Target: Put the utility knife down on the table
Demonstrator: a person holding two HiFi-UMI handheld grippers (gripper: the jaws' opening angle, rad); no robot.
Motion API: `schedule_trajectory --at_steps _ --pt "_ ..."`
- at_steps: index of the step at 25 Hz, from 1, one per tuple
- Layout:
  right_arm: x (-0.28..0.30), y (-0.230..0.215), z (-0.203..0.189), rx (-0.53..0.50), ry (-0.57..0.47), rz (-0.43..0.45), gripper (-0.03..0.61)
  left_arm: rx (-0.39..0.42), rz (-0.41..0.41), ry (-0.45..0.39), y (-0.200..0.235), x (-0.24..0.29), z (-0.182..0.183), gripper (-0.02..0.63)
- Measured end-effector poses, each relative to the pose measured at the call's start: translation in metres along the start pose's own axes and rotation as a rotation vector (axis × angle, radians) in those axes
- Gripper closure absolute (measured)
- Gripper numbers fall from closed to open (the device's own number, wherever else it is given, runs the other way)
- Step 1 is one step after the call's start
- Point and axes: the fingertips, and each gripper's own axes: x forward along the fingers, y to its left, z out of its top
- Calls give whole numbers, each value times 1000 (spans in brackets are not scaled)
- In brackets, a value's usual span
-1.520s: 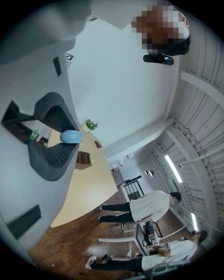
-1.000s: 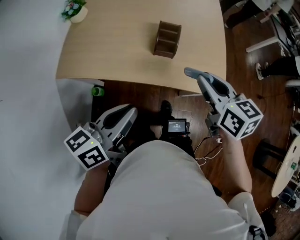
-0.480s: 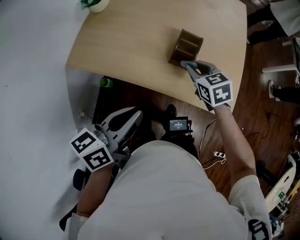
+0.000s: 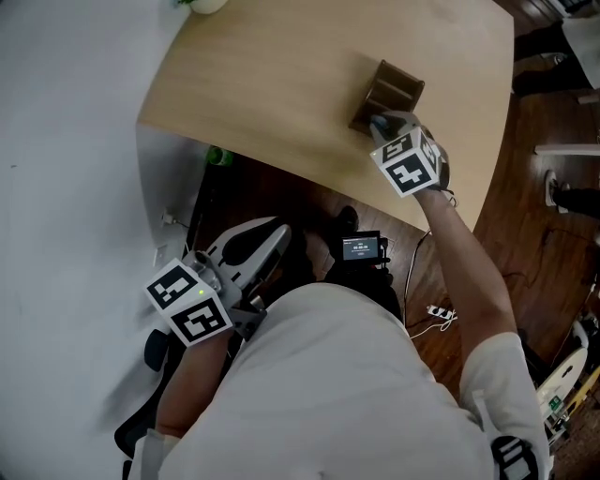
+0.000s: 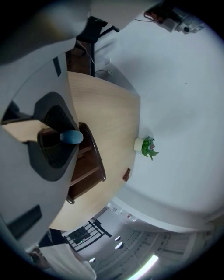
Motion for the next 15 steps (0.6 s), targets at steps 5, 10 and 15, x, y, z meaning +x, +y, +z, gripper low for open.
schedule_trajectory --at_steps 5,10,15 --pt "17 9 1 -139 32 -22 509 -2 1 12 0 1 -2 611" --pt "26 11 3 -204 45 -47 509 -9 1 25 1 1 -5 611" --pt "33 21 1 -268 64 -33 508 -11 -1 26 2 2 -6 611"
